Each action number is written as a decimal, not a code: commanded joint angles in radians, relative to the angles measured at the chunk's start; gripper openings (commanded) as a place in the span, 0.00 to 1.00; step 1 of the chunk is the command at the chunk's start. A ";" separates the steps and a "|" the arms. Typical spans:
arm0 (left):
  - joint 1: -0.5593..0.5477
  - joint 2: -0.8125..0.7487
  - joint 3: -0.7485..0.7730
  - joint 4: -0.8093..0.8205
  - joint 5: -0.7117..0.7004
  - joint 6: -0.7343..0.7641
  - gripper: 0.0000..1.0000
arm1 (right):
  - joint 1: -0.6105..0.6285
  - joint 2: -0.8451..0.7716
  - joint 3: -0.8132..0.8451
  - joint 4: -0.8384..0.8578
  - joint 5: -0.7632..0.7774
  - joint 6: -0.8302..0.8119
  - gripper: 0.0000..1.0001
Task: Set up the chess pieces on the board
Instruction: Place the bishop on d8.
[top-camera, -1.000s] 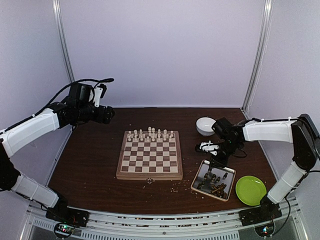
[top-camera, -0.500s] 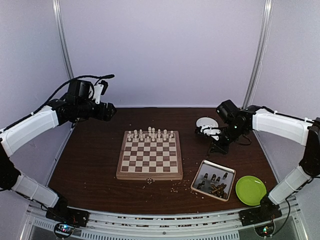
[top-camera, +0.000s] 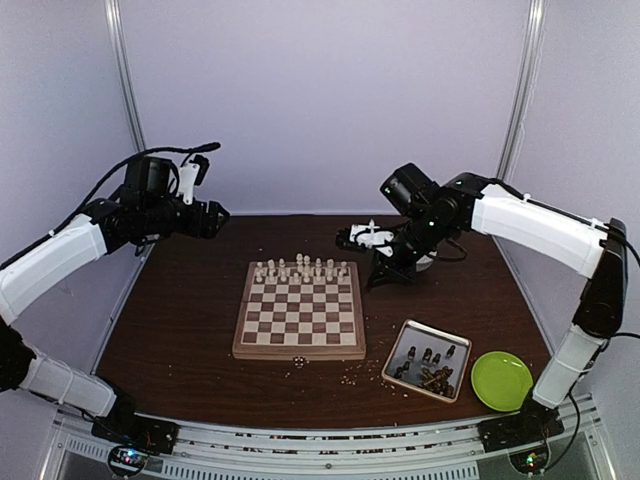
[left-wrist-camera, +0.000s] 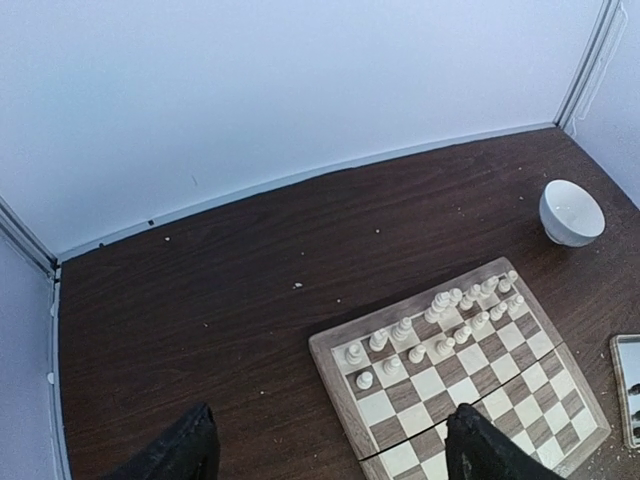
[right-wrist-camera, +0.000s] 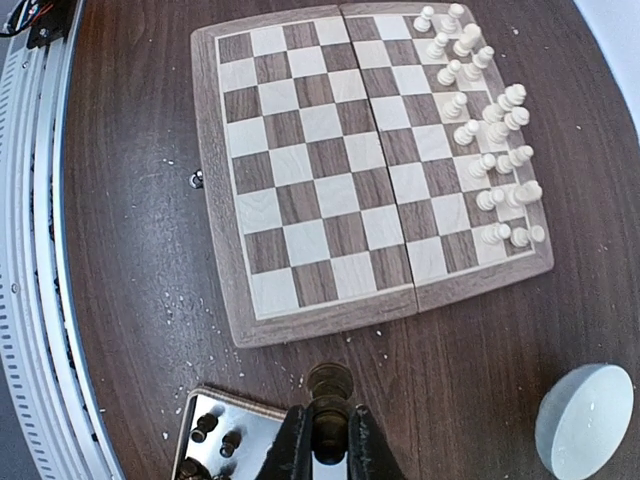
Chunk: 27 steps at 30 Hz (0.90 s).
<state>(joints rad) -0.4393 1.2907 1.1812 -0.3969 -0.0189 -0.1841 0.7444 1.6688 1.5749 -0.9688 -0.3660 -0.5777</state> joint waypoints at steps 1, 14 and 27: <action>0.007 -0.067 -0.021 0.026 -0.027 0.010 0.80 | 0.060 0.129 0.118 -0.077 0.006 0.002 0.04; 0.007 -0.127 -0.044 0.036 -0.070 0.008 0.80 | 0.177 0.432 0.397 -0.150 0.057 0.045 0.03; 0.007 -0.149 -0.044 0.030 -0.077 0.012 0.80 | 0.203 0.532 0.460 -0.149 0.059 0.125 0.04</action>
<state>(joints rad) -0.4389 1.1625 1.1423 -0.3958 -0.0856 -0.1837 0.9333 2.1735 2.0129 -1.1042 -0.3046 -0.4850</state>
